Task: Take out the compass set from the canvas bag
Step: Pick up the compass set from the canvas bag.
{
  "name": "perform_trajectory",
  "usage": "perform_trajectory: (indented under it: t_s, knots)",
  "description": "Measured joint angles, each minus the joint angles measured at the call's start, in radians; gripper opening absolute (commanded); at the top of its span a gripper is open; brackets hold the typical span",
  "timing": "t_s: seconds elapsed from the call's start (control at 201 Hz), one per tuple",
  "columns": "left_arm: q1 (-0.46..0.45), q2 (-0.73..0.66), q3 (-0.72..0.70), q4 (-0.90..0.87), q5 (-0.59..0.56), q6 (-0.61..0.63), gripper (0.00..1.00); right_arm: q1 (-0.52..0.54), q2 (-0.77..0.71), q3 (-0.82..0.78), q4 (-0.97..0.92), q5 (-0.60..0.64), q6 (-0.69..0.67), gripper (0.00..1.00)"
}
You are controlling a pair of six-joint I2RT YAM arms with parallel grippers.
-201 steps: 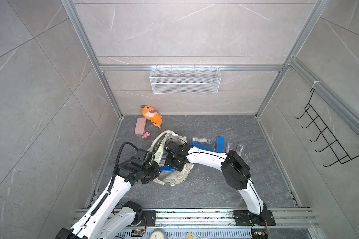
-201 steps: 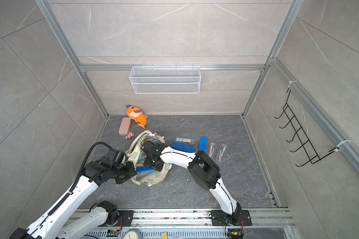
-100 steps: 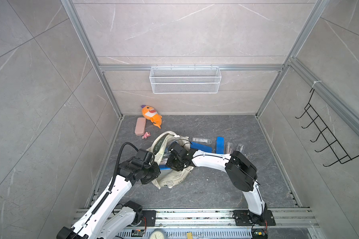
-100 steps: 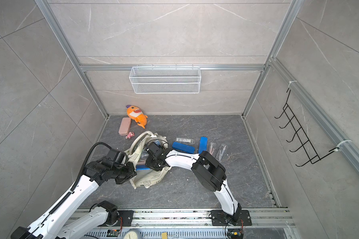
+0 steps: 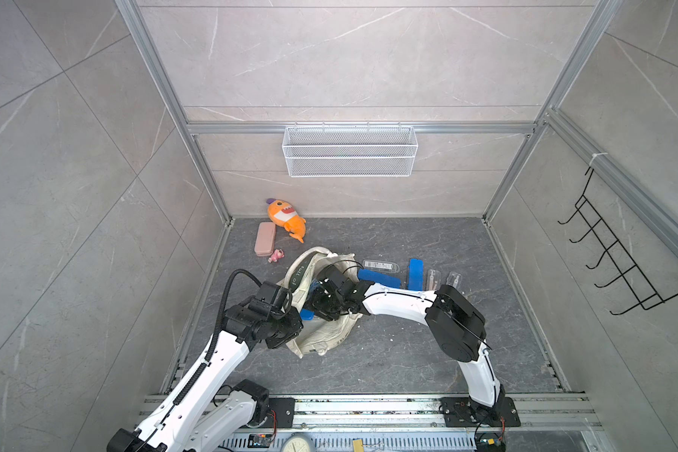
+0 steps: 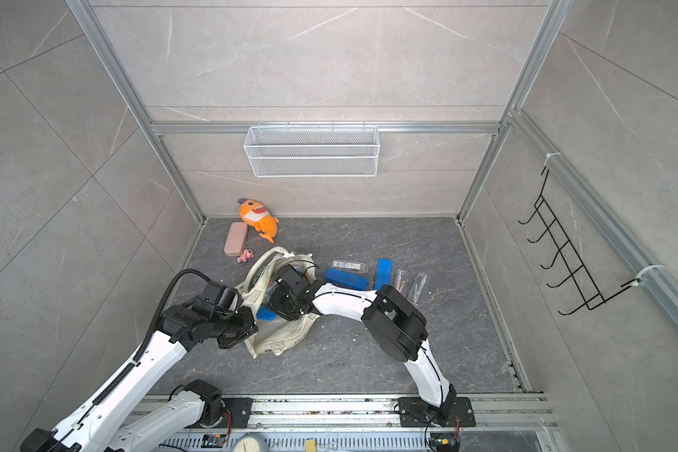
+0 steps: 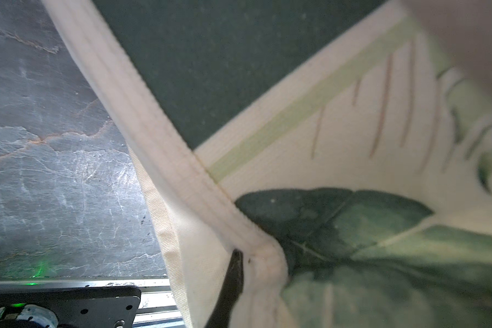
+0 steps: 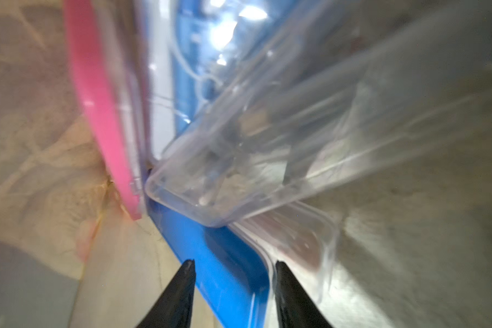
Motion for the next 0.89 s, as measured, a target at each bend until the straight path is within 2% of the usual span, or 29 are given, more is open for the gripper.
perform_trajectory:
  t_s: [0.105, 0.329, 0.683, 0.892]
  knots:
    - [0.0, 0.0, 0.0, 0.0, 0.0, 0.0, 0.0, 0.0, 0.0, 0.0, 0.016, -0.013, 0.018, 0.49]
    - [0.0, 0.0, 0.0, 0.0, 0.0, 0.0, 0.0, 0.001, 0.001, -0.01, 0.097, -0.047, 0.032, 0.42]
    - [0.0, 0.0, 0.008, -0.004, -0.004, 0.0, 0.0, 0.012, 0.002, -0.011, 0.174, -0.077, 0.046, 0.16]
    - [0.0, 0.011, 0.039, -0.019, -0.017, 0.0, 0.0, 0.012, -0.001, -0.011, 0.166, -0.076, 0.031, 0.09]
